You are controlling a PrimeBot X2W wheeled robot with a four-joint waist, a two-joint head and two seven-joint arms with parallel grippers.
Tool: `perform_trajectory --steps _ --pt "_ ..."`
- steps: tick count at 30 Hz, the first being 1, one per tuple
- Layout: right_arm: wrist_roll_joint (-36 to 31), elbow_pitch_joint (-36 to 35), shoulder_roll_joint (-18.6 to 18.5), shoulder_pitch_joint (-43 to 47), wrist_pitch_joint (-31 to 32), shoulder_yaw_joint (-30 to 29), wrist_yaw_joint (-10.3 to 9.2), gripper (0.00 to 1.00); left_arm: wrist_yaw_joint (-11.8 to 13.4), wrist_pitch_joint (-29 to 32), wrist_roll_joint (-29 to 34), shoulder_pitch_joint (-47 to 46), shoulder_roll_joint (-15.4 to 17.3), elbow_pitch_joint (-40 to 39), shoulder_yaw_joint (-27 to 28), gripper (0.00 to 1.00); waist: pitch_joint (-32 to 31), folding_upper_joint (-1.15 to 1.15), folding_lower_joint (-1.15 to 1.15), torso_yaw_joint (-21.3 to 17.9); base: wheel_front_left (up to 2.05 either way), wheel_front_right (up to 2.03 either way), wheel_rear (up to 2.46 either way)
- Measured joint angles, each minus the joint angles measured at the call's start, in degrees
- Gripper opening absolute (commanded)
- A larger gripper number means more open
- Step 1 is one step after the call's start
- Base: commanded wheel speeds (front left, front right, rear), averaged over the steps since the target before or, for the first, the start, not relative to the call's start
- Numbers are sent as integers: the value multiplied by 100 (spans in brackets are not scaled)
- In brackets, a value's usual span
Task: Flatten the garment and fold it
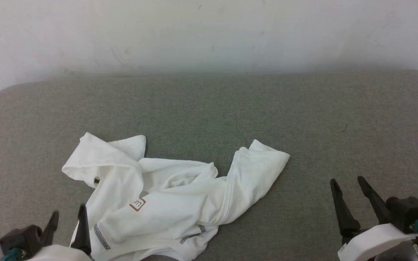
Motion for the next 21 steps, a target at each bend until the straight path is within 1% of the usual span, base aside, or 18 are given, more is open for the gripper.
perform_trajectory --steps 1,3,6,8,10,13,15,19,21 --pt "0 -1 -2 1 3 -5 0 100 -60 -294 -64 -60 -135 -70 102 100 -20 0 0 -3 0 0 0" --pt "0 -4 -1 1 5 3 0 100 -242 -761 -19 -179 -234 -120 170 100 -53 0 0 -10 0 0 0" --pt "10 33 -2 -2 87 90 0 100 -488 -1053 258 -322 -291 -155 208 100 -78 0 0 -6 0 0 0" --pt "60 140 -2 -23 254 224 0 100 -654 -1112 466 -443 -414 -156 208 100 -75 0 0 14 0 0 0" --pt "78 339 -3 -88 611 426 0 100 -787 -1135 760 -521 -552 -115 230 100 -72 0 1 39 0 0 0" --pt "253 565 -13 -256 1067 755 0 100 -1017 -1137 1232 -581 -893 -107 398 100 -46 0 0 86 0 0 0" --pt "391 681 -79 -471 1327 1002 0 100 -1155 -1137 1518 -580 -1116 -45 512 100 -13 0 1 127 0 0 0" --pt "656 990 -261 -1005 1708 1503 0 100 -1416 -1137 1853 -580 -1533 79 753 100 86 0 1 234 0 0 0" --pt "749 1254 -396 -1332 1870 1783 0 100 -1553 -1137 1993 -582 -1726 116 846 100 148 0 1 302 0 0 0"
